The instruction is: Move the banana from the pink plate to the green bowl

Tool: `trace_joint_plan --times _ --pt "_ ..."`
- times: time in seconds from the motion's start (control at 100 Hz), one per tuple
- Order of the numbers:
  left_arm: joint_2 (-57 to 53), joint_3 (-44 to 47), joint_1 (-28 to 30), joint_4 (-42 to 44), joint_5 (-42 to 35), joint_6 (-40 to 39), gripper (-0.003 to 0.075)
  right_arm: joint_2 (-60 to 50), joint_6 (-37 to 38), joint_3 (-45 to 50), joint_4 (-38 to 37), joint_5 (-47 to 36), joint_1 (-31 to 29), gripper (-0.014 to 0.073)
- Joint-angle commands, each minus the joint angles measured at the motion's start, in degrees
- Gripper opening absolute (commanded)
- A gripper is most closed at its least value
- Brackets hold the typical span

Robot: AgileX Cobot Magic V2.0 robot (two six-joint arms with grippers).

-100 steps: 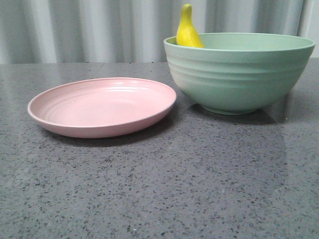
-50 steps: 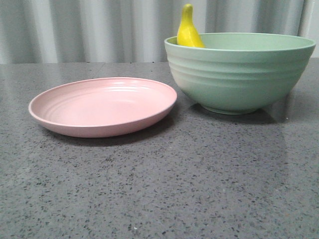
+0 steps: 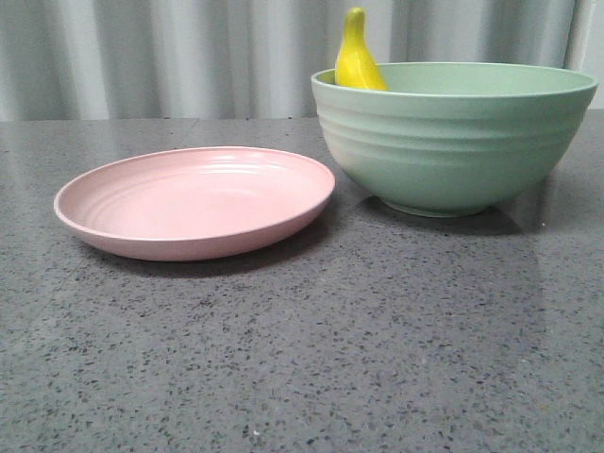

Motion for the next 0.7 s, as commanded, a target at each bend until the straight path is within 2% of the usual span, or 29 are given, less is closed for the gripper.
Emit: trace_joint_plan --times 0.0,0.2,0.38,0.5,0.55,0.6,0.69 --pt "-1.94 1.67 0.07 0.24 -2.13 -0.63 -0.0018 0.17 -0.1 -1.49 -0.79 -4.7 -0.29 -0.0072" --pt "-1.94 1.67 0.07 0.24 -2.13 -0.63 -0.0019 -2.87 -0.1 3.17 -0.91 -9.43 -2.82 -0.0071" --pt "-1.94 1.67 0.07 0.24 -2.13 -0.63 -0.0018 -8.99 -0.1 15.03 1.31 -25.39 -11.89 -0.0072" --pt "-1.94 1.67 0.07 0.24 -2.13 -0.63 -0.0018 -12.39 -0.1 21.22 2.57 -30.64 -17.64 -0.0071" --pt "-1.94 1.67 0.07 0.24 -2.13 -0.63 -0.0019 -13.74 0.06 22.82 2.57 -30.26 -19.62 -0.0072" --pt "-1.94 1.67 0.07 0.24 -2.13 -0.63 -0.0019 -15.1 0.21 22.54 2.57 -24.55 -21.31 -0.0071" --pt "-1.94 1.67 0.07 0.24 -2.13 -0.63 -0.0019 -17.05 0.21 22.64 2.45 -20.05 -23.64 -0.0071"
